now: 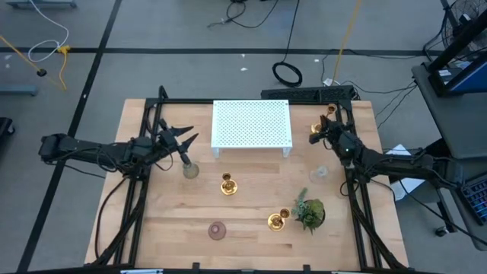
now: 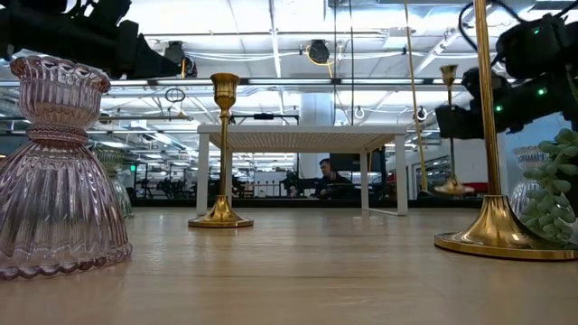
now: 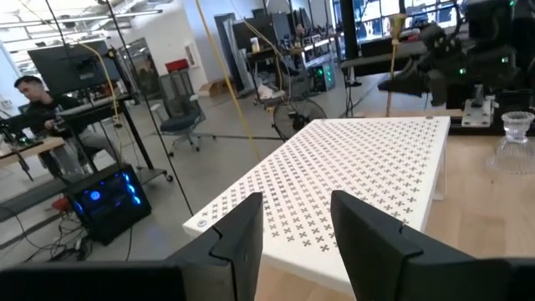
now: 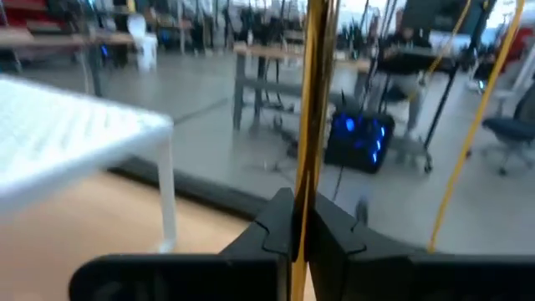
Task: Pick & Place candle stick holders
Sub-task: Put the top gold candle holder on the shelf
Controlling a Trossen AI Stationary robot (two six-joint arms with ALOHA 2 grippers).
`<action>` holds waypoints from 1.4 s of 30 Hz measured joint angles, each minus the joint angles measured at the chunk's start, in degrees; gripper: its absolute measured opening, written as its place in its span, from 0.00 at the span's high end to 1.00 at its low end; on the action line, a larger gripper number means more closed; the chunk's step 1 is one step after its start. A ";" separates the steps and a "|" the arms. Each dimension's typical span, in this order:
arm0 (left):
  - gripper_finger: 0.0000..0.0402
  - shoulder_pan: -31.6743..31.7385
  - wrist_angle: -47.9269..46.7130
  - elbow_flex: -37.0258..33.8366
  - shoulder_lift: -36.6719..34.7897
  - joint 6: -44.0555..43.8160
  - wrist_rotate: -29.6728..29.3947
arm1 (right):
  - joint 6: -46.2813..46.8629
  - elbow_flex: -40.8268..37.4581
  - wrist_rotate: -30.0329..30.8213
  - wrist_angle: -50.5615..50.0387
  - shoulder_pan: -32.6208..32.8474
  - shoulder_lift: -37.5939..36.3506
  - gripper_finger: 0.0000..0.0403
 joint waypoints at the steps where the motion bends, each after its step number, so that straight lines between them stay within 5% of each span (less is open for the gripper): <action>1: 0.63 0.00 -0.08 0.00 0.00 -0.24 0.00 | -1.23 1.02 0.05 0.97 0.34 0.04 0.98; 10: 0.63 0.00 0.13 0.00 0.00 -1.30 0.00 | -9.40 16.43 -6.41 1.60 6.09 3.35 0.98; 20: 0.63 0.00 2.43 0.00 0.00 -0.61 6.52 | -5.28 34.66 -12.26 -5.91 7.46 19.57 0.98; 25: 0.63 0.00 3.11 0.00 0.00 -0.83 12.95 | -4.05 39.13 -13.70 -6.68 4.66 29.42 0.98; 30: 0.63 0.00 2.86 0.00 0.00 -0.62 13.40 | -0.36 42.45 -15.62 -6.16 0.16 35.63 0.98; 35: 0.63 0.00 1.84 0.00 0.00 -0.84 13.43 | 5.51 42.60 -22.55 -7.54 -2.89 38.02 0.97; 42: 0.63 0.00 -0.12 0.00 0.00 -1.06 13.44 | 4.91 42.69 -22.77 -8.00 -3.90 38.16 0.97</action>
